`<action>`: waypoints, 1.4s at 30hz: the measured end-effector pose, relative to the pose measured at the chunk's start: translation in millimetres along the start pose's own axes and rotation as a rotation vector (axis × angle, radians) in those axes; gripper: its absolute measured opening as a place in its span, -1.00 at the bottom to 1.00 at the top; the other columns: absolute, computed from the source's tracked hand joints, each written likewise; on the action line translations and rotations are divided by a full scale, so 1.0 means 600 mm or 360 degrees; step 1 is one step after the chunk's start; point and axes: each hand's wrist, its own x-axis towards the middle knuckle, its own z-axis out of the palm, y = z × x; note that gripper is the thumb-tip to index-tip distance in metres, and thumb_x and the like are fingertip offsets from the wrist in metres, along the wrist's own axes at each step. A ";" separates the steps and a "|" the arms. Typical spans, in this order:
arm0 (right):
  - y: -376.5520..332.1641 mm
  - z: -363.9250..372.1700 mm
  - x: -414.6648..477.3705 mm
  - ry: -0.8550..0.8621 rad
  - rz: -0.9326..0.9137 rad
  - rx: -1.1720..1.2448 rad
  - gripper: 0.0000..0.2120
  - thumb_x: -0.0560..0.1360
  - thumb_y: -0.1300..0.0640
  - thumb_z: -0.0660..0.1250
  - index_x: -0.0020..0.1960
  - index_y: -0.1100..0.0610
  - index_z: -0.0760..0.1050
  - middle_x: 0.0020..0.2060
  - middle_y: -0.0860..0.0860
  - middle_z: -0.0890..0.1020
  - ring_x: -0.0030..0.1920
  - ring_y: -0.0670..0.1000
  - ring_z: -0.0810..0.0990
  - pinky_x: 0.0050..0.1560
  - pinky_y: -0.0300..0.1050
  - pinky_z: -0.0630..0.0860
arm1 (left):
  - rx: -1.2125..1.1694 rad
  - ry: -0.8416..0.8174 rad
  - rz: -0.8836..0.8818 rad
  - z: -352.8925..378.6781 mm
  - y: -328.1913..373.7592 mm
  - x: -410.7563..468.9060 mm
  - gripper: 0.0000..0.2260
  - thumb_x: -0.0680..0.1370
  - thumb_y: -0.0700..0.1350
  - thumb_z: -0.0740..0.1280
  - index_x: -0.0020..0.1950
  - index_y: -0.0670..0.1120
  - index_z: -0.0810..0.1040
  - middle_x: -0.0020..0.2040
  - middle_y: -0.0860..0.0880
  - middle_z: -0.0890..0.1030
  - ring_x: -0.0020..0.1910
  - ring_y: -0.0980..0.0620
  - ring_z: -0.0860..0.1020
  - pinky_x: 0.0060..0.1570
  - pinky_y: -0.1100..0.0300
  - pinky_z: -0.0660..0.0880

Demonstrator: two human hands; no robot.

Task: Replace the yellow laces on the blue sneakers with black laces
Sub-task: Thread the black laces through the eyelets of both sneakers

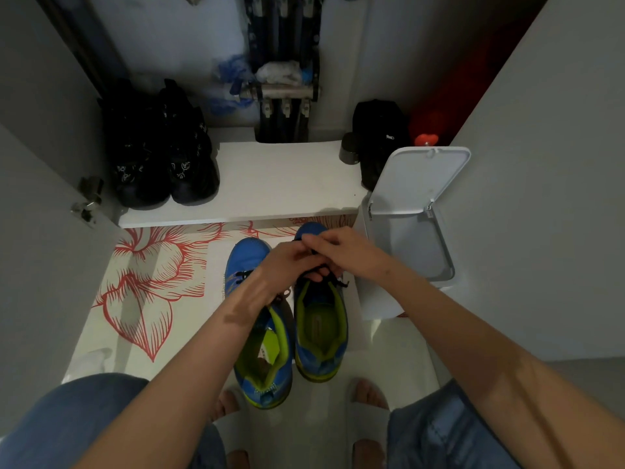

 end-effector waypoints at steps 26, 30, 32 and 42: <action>0.014 -0.047 -0.020 0.0041 0.0251 0.0416 -0.81 0.50 0.41 0.24 0.03 0.23 0.54 -0.05 0.13 0.63 -0.15 -0.03 0.61 -0.19 -0.31 0.56 | 0.0574 0.0184 0.0056 -0.021 0.002 0.009 -0.88 0.44 -0.20 0.45 -0.05 -0.08 0.61 -0.20 0.03 0.64 -0.23 0.13 0.60 -0.26 0.43 0.44; 0.023 -0.009 -0.002 -0.0261 0.0136 0.0301 -0.75 0.47 0.51 0.19 0.00 0.27 0.54 -0.15 0.05 0.56 -0.07 -0.03 0.52 -0.07 -0.33 0.45 | 0.1214 0.0478 0.0387 -0.008 -0.002 0.000 -0.78 0.49 -0.15 0.39 0.13 -0.02 0.61 0.01 0.05 0.64 0.01 0.07 0.57 -0.15 0.42 0.30; 0.026 -0.008 0.005 -0.0267 0.0141 0.0387 -0.75 0.46 0.50 0.22 0.08 0.32 0.51 -0.10 0.09 0.58 -0.03 -0.01 0.53 -0.02 -0.30 0.45 | 0.0972 0.0476 0.0422 -0.006 -0.005 0.001 -0.80 0.48 -0.21 0.39 0.09 -0.05 0.63 -0.05 0.04 0.64 -0.08 0.13 0.54 -0.17 0.51 0.32; 0.036 -0.028 0.006 -0.0189 0.0110 0.0516 -0.79 0.46 0.35 0.35 0.07 0.18 0.58 -0.10 0.02 0.65 -0.09 -0.17 0.62 -0.08 -0.42 0.48 | 0.0523 0.0543 0.0436 0.000 -0.017 -0.001 -0.89 0.45 -0.24 0.42 -0.16 -0.02 0.62 -0.22 0.17 0.60 -0.19 0.27 0.54 -0.18 0.56 0.39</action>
